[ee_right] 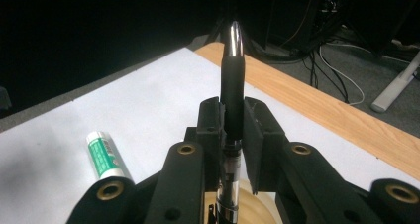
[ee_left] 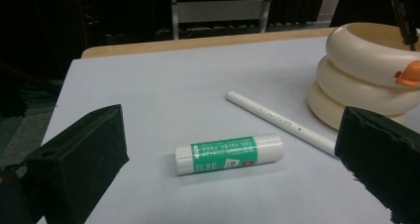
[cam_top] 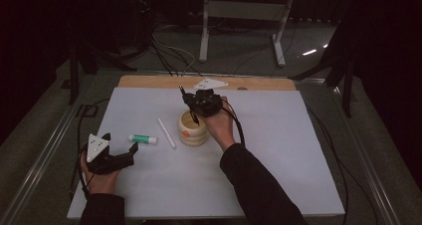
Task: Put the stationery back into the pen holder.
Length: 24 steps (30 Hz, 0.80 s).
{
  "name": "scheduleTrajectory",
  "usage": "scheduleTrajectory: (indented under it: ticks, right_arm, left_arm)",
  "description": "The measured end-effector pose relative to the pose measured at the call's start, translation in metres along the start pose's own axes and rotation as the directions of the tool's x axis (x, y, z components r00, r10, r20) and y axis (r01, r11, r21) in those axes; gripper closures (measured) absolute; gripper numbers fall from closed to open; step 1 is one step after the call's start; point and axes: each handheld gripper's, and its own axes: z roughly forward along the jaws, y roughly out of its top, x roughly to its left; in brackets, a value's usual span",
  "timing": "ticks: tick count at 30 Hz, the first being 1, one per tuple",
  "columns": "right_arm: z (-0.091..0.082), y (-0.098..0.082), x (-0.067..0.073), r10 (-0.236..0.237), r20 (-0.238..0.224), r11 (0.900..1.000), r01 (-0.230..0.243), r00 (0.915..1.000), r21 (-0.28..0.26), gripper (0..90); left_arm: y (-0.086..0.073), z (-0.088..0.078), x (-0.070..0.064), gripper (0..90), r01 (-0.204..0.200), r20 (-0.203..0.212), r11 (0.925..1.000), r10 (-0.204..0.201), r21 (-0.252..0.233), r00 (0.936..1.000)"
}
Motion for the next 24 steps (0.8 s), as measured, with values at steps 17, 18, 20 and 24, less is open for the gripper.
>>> scheduleTrajectory:
  ticks: [17, 18, 20, 24]
  right_arm:
    - [0.012, -0.019, 0.003, -0.02, -0.002, 0.999, 0.02, 0.9998, 0.048, 79.3]
    - [0.012, -0.02, 0.003, -0.023, -0.003, 0.999, 0.023, 0.9997, 0.048, 79.3]
    - [0.013, -0.022, 0.004, -0.025, -0.002, 0.998, 0.025, 0.9997, 0.054, 79.3]
    - [0.014, -0.026, 0.004, -0.026, -0.003, 0.998, 0.026, 0.9997, 0.064, 79.3]
  left_arm:
    - [0.0, -0.001, 0.0, 0.3, 0.003, 0.001, 1.0, -0.003, -0.002, 1.0]
    - [0.0, -0.001, 0.0, 0.3, 0.003, 0.001, 1.0, -0.003, -0.002, 1.0]
    - [0.0, -0.001, 0.0, 0.3, 0.004, 0.001, 1.0, -0.004, -0.003, 1.0]
    - [0.0, -0.001, 0.001, 0.3, 0.01, 0.001, 0.9999, -0.01, -0.004, 1.0]
